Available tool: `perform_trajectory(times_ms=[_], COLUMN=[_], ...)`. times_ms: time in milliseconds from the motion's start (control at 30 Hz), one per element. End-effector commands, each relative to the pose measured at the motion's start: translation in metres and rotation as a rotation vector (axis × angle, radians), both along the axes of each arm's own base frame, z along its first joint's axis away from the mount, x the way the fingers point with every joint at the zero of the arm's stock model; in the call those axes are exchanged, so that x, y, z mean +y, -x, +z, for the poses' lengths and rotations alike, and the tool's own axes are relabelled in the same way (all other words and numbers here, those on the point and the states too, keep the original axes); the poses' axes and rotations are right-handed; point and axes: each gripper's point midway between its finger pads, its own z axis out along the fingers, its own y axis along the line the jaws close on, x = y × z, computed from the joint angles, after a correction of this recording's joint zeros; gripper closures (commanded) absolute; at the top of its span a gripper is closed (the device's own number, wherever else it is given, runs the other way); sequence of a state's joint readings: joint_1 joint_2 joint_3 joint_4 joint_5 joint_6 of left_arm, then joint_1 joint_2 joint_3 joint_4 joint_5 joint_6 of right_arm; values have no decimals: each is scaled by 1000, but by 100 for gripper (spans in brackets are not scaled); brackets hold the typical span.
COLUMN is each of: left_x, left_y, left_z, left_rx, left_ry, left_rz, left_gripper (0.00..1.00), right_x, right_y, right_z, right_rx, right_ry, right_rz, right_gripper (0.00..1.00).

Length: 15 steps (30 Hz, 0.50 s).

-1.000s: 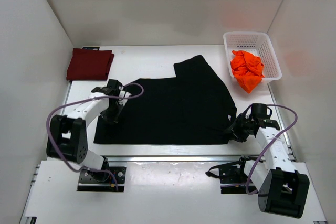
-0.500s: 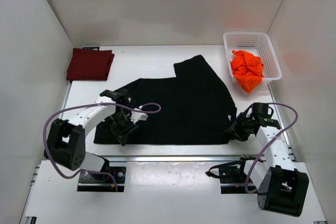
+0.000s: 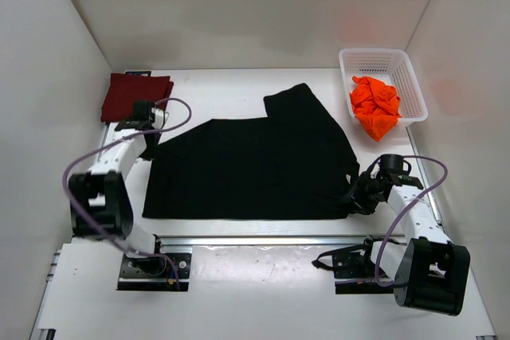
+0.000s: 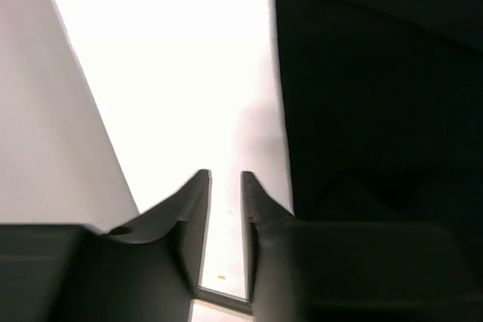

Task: Fold and stack the t-shirts
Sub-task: Fold the flattened tshirt in 1/3 of the way

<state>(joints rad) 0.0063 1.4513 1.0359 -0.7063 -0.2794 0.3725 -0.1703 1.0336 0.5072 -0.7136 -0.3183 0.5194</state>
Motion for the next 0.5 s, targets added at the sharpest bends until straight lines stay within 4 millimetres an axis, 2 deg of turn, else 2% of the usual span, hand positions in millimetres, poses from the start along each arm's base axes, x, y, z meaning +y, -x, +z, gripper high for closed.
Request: perform_trajectory(times_ms=[0, 33, 67, 200, 300, 467], left_x=[33, 31, 19, -3, -12, -14], left_y=[-19, -17, -18, -4, 12, 33], left_z=[-8, -15, -22, -37, -46, -60], left_rx=[-23, 3, 24, 37, 52, 85], left_ry=[-102, -90, -54, -81, -47, -61], left_rz=[133, 114, 56, -68, -106, -120], left_gripper=[68, 68, 68, 68, 67, 67], right_x=[-3, -3, -4, -3, -3, -3], right_y=[-14, -14, -14, -9, -7, -8], right_z=[11, 12, 12, 12, 13, 13], right_rx=[-58, -62, -63, -59, -63, -72], right_ry=[20, 15, 19, 13, 20, 20], right_rz=[5, 4, -3, -20, -17, -22], right_gripper=[66, 65, 65, 66, 66, 66])
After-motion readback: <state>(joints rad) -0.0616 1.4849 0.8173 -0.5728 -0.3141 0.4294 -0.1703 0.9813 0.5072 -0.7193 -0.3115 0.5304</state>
